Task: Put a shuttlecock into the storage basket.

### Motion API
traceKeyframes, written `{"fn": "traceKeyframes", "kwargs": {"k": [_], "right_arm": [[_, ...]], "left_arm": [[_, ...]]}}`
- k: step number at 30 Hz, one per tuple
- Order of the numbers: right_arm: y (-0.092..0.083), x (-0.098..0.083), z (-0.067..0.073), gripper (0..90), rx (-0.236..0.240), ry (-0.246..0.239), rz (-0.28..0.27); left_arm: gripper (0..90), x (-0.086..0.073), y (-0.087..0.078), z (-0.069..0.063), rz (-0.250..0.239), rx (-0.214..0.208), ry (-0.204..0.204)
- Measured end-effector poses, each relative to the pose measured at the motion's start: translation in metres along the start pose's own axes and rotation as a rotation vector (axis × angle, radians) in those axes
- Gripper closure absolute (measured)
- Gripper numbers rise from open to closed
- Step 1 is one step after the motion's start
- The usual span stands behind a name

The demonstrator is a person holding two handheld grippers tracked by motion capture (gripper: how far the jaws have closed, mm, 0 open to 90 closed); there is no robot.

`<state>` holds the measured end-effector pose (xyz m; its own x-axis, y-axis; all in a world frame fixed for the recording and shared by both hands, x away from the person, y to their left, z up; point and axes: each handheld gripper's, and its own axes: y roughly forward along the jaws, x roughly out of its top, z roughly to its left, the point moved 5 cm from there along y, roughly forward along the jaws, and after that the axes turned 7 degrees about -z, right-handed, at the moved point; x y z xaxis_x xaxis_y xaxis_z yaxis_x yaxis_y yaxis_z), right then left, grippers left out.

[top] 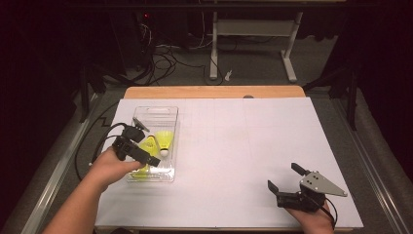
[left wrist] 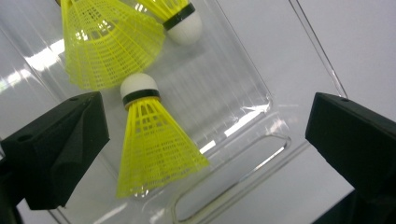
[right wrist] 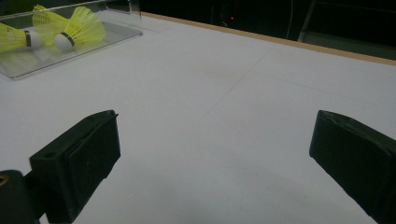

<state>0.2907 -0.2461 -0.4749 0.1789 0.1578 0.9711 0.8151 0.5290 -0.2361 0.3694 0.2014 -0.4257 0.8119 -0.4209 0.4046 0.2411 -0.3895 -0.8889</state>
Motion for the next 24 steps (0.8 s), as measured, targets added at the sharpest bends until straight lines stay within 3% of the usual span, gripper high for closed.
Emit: {"fn": "traceKeyframes", "kwargs": {"k": [2,3,6,9,15,16,17,19,20,22,24], "right_arm": [[0.0,0.0,0.0,2.5,0.002,-0.002,0.001],[0.0,0.0,0.0,2.5,0.002,-0.002,0.001],[0.0,0.0,0.0,2.5,0.0,-0.001,-0.001],[0.0,0.0,0.0,2.5,-0.002,0.0,-0.002],[-0.001,0.001,-0.001,2.2,-0.008,-0.012,0.0],[-0.001,0.001,-0.002,2.1,-0.01,-0.011,0.001],[-0.002,0.001,-0.002,2.0,-0.014,-0.008,-0.002],[-0.003,0.002,-0.003,2.0,-0.019,-0.003,-0.004],[-0.003,0.002,-0.004,2.0,-0.022,-0.002,-0.007],[-0.004,0.002,-0.004,1.9,-0.025,0.001,-0.008],[-0.003,0.001,-0.004,1.9,-0.025,0.002,-0.004]], "left_arm": [[0.9,-0.002,0.004,-0.001,-0.02,0.011,0.012],[0.9,-0.002,0.006,-0.001,-0.045,0.003,0.03],[0.8,-0.003,0.008,-0.001,-0.13,-0.018,0.025],[0.4,-0.008,0.012,-0.005,-0.137,-0.008,0.038],[0.6,-0.016,0.012,-0.002,-0.212,0.008,0.052],[0.4,-0.017,0.01,-0.002,-0.252,-0.001,0.033],[1.0,-0.018,0.01,-0.002,-0.26,-0.02,0.028],[0.7,-0.021,0.01,-0.002,-0.276,-0.005,0.036],[0.7,-0.023,0.01,-0.002,-0.277,-0.018,0.041],[1.0,-0.025,0.011,0.001,-0.301,0.008,0.021],[0.7,-0.026,0.013,0.0,-0.302,0.0,0.031]]}}
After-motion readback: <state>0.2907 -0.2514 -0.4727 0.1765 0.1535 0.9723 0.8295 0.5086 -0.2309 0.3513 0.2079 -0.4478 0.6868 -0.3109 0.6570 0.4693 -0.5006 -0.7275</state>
